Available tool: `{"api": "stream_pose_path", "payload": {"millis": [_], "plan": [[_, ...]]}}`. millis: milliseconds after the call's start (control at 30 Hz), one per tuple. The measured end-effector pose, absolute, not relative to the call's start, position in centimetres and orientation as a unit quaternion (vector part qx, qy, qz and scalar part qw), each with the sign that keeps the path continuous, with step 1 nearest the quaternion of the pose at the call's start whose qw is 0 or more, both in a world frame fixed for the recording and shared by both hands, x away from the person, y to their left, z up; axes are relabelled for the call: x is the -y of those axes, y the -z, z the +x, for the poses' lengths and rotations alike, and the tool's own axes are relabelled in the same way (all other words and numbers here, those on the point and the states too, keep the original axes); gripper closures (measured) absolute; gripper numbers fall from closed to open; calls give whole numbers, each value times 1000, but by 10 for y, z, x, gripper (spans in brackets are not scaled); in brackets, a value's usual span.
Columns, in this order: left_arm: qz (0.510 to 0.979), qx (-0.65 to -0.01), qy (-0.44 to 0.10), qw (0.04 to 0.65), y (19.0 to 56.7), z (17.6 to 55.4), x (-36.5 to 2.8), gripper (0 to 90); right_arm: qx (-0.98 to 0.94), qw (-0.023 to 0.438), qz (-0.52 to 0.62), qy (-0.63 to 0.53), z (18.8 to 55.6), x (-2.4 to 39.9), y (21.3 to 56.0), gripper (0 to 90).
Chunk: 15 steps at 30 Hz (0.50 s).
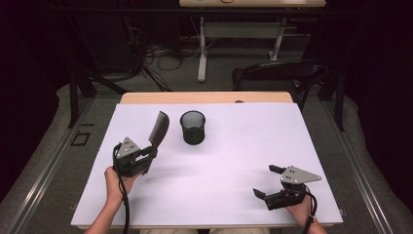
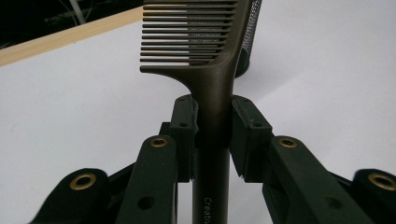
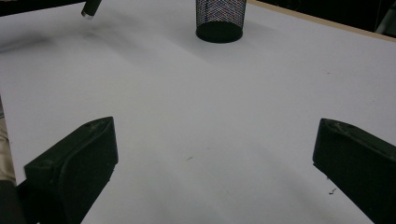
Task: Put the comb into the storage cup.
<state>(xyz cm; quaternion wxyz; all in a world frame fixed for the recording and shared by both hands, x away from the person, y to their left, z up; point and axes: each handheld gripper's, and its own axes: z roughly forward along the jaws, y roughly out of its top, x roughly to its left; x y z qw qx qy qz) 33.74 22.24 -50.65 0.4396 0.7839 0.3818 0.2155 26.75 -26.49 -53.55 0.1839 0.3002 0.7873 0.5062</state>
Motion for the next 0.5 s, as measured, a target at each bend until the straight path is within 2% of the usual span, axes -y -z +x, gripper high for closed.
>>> {"api": "stream_pose_path", "payload": {"millis": [500], "plan": [[768,-382,-232,458,505,340,-218,725,-786,182,304,-506,268,265,536,0]]}}
